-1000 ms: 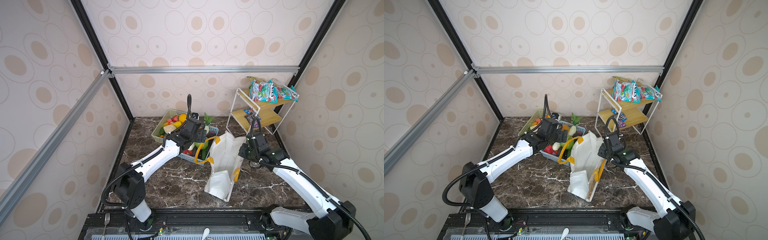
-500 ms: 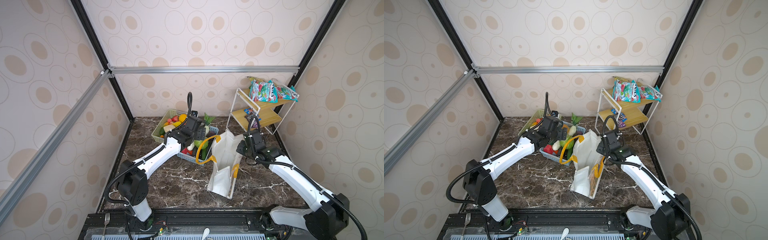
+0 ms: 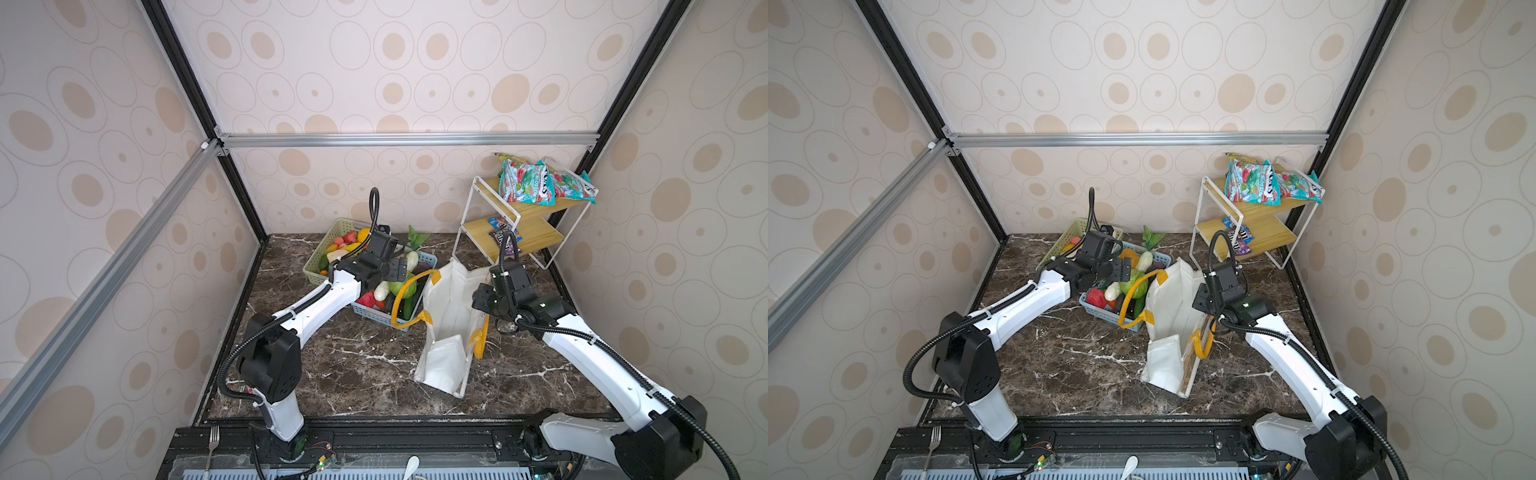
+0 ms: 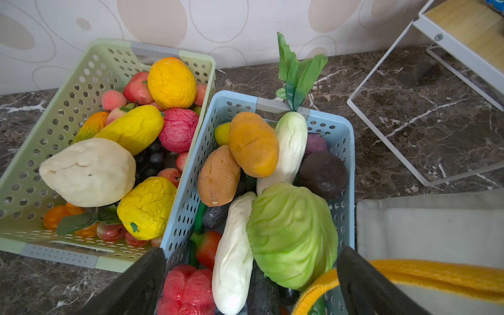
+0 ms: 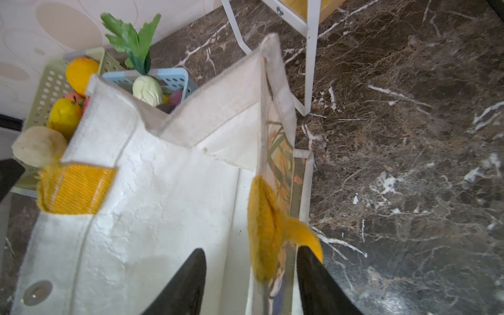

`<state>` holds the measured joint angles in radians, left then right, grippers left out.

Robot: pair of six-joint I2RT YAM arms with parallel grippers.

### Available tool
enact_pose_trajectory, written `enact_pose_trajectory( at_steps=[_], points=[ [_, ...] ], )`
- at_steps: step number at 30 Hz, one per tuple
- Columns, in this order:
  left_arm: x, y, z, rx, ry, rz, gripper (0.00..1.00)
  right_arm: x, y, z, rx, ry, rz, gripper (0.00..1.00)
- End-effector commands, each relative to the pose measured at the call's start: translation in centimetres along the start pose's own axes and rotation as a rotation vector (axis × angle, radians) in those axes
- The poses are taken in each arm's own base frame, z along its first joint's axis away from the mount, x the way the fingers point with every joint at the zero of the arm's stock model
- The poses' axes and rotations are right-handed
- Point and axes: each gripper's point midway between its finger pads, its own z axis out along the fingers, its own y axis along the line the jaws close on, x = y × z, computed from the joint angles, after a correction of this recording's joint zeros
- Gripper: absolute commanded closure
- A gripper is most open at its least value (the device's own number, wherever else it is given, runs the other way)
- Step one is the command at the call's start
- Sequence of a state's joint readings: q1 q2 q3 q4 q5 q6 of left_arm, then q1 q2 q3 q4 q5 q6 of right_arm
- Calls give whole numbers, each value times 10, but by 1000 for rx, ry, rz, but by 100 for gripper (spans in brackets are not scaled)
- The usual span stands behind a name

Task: Place the food into the grocery bag and tie it
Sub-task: 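Grasp the yellow bag handle with the right gripper while the left lowers onto cabbage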

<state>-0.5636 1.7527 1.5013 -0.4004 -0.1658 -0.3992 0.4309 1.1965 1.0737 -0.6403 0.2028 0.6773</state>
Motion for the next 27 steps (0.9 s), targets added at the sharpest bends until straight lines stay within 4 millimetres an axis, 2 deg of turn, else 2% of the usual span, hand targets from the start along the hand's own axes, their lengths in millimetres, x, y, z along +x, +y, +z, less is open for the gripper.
enact_pose_trajectory(
  at_steps=[1,5,12,20,27],
  points=[
    [-9,-7,4,39,7,-50,1,3,-6,-8,32,22,-66,39],
    [-1,-8,16,49,35,-101,1,0,-7,-14,28,5,-80,37],
    [3,-7,37,117,66,-211,1,6,-4,-9,10,38,-79,36],
    [7,-15,46,236,99,-300,3,10,-8,-9,15,40,-78,35],
    [15,-20,54,265,127,-316,8,11,-7,-9,12,41,-74,35]
  ],
)
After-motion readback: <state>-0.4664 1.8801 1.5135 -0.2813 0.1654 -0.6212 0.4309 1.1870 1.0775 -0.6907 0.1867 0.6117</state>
